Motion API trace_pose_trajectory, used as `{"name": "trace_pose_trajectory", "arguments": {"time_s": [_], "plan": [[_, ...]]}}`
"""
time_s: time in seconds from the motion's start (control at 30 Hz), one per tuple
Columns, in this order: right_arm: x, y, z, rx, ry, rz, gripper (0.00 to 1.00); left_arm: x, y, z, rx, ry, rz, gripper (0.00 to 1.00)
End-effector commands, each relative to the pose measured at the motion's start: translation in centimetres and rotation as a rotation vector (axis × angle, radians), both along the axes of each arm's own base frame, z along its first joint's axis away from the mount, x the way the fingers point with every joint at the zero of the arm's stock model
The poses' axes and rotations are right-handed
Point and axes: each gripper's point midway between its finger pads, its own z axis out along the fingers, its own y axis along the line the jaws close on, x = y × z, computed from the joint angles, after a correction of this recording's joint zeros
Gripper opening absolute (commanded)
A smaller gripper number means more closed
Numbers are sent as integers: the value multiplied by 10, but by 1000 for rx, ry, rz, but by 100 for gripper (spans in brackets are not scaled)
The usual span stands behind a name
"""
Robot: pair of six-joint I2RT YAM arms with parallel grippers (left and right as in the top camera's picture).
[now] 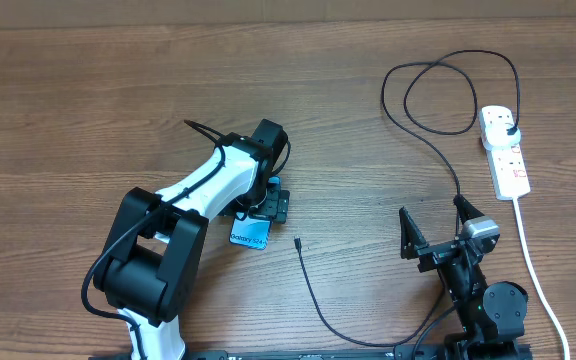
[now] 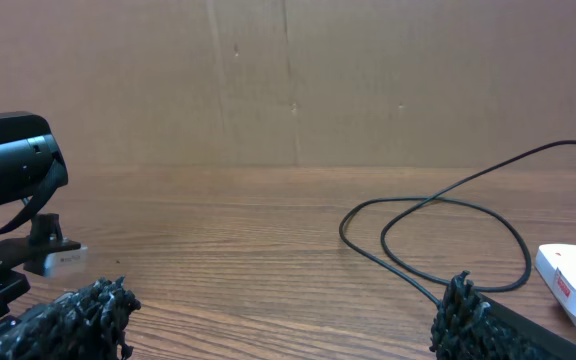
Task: Plug charger to phone and switch on socket
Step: 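Lift the phone with the left gripper and tilt it upright, then move the right gripper toward the phone held by the left gripper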
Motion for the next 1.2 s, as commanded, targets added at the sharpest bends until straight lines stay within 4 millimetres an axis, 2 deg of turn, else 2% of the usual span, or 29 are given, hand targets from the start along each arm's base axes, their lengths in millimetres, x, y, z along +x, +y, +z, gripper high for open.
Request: {"name": "trace_pose_trajectory", "arguments": {"time_s": [0.0,0.13,0.33,0.47,0.53,0.6,0.67,0.8,0.9,1.07,1.17], "plan": [[0,1,-3,3,2,1,100,-14,9,-10,40,49,-5,95],[0,1,-3,3,2,1,100,-18,8,-10,29,69,-35,89],[0,1,-3,3,2,1,100,-20,4,-10,3,79,-69,91],[0,3,-3,7,2,14,100,-17,3,-10,-2,70,-69,88],[-2,9,-2,86,21,49,100,-16,3,-11,-4,66,-69,86],[-7,21,7,222,34,128,100,-16,2,-11,-5,64,-69,83],[-14,35,9,286,65,220,100,-15,2,-11,-7,62,-72,77],[-17,39,8,347,124,237,100,-13,-1,-11,-21,53,-72,76],[-22,38,25,347,120,235,100,-13,-6,-11,-47,54,-91,76],[-30,28,75,327,143,176,100,-16,-16,-10,-109,74,-132,75],[-29,25,96,265,207,142,100,-20,-23,-9,-156,91,-160,75]]}}
